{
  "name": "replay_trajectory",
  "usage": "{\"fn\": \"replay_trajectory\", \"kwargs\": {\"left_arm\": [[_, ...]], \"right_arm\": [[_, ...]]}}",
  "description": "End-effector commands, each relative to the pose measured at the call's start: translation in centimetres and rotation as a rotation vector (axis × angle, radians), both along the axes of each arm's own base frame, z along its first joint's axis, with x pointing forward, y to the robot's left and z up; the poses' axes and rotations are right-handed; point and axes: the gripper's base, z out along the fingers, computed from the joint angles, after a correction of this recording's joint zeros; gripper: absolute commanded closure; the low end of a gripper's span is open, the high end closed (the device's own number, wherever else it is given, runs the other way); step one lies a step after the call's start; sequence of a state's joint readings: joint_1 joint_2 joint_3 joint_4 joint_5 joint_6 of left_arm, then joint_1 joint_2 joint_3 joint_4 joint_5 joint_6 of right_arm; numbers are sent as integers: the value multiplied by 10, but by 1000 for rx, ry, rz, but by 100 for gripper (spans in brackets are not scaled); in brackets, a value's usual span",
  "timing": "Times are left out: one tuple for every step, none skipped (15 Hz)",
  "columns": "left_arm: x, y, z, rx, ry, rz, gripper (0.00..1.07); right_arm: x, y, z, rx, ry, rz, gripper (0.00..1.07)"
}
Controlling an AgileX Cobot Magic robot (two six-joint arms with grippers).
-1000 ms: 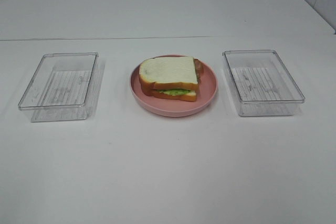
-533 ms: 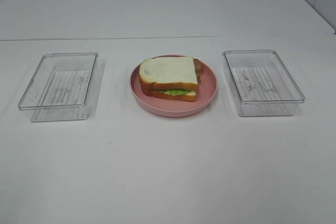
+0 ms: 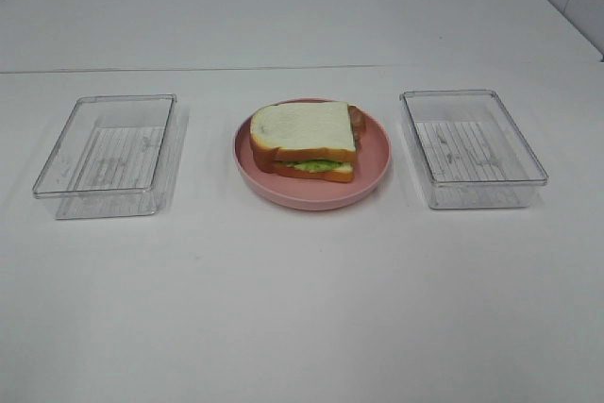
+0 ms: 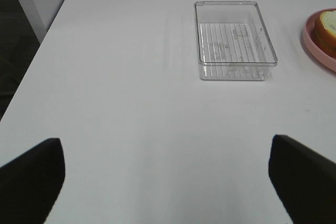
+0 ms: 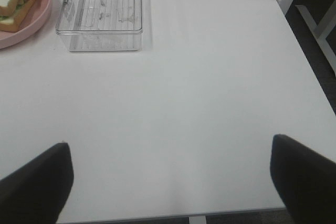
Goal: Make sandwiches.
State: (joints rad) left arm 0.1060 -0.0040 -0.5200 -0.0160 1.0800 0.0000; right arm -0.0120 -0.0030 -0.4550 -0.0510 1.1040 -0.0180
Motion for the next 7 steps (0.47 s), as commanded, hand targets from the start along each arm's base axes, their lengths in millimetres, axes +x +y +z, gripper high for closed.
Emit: {"fn": "replay_trajectory", "kwargs": {"left_arm": [[-4,-1,0,-8,-31,4,6],[-4,-1,0,-8,-31,4,6],[-4,-1,0,-8,-31,4,6],[-4,-1,0,-8,-31,4,6],[-4,-1,0,-8,-31,4,6],[-4,-1,0,-8,-31,4,6],[-4,-1,0,-8,-31,4,6]], "right_arm": [[-3,0,-1,-4,-33,-2,9],[-3,0,-1,-4,-33,-2,9],[-3,0,-1,-4,-33,-2,9],[-3,0,-1,-4,-33,-2,9],[-3,0,-1,-4,-33,-2,9],[-3,0,-1,-4,-33,-2,9],[-3,0,-1,-4,-33,-2,9]]}}
